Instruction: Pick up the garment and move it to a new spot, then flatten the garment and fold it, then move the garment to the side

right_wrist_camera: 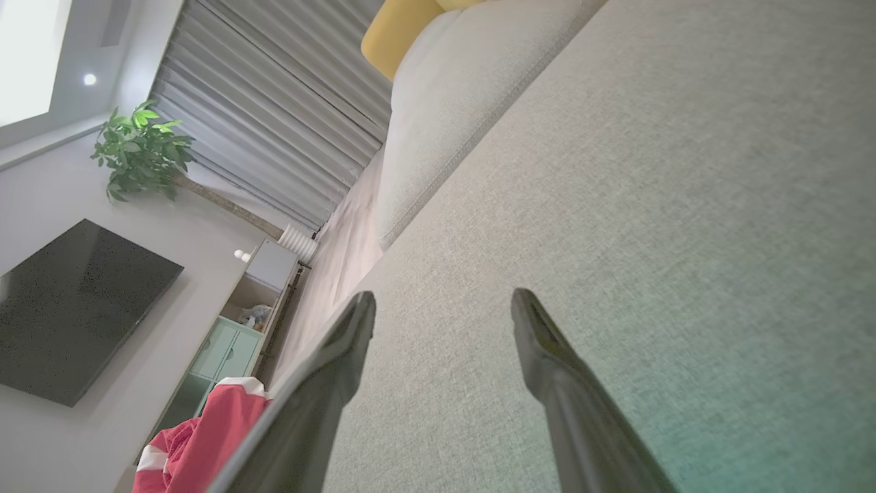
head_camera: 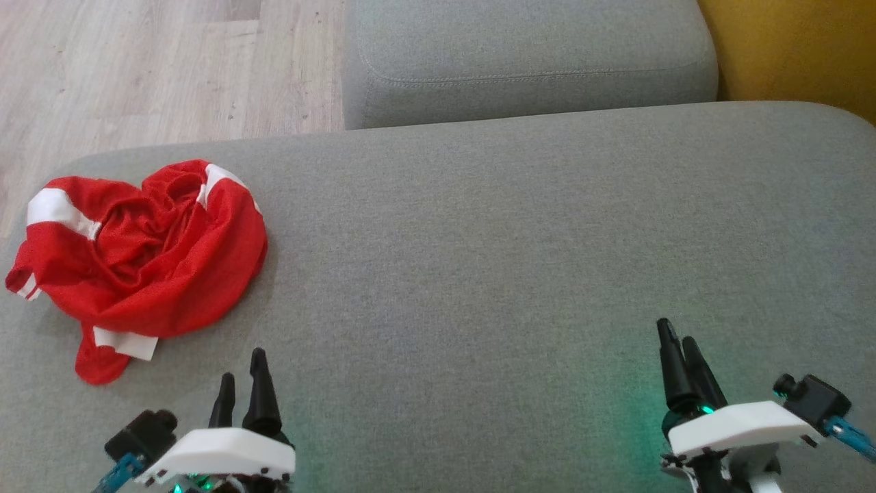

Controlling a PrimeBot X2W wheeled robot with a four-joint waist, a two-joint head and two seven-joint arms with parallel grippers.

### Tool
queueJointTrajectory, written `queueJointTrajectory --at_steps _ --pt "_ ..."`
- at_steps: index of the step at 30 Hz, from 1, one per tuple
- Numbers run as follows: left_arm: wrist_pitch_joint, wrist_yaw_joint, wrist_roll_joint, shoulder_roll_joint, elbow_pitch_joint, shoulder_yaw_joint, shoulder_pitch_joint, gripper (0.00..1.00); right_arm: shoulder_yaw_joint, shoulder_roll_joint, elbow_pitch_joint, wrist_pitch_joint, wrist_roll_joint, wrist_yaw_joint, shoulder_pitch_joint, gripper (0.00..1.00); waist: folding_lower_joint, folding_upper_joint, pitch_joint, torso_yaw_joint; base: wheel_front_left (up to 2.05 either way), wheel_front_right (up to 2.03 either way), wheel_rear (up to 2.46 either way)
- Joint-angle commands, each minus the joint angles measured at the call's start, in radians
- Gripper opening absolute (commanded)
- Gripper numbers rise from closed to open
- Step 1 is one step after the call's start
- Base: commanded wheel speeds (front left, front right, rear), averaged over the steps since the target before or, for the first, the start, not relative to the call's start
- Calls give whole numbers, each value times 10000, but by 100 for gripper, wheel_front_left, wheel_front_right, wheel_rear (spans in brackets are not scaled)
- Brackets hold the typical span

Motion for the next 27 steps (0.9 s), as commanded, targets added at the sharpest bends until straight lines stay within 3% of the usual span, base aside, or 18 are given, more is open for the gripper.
queueJointTrajectory --at_steps 1,27 --pt "-143 120 330 181 -378 19 -595 100 195 -129 -465 -138 -340 -2 -511 100 0 0 -6 -1 0 0 0" --pt "-964 850 3636 509 -1030 -1034 -837 100 996 -11 -635 -965 -4151 -4 -840 100 0 0 -254 -95 0 0 0"
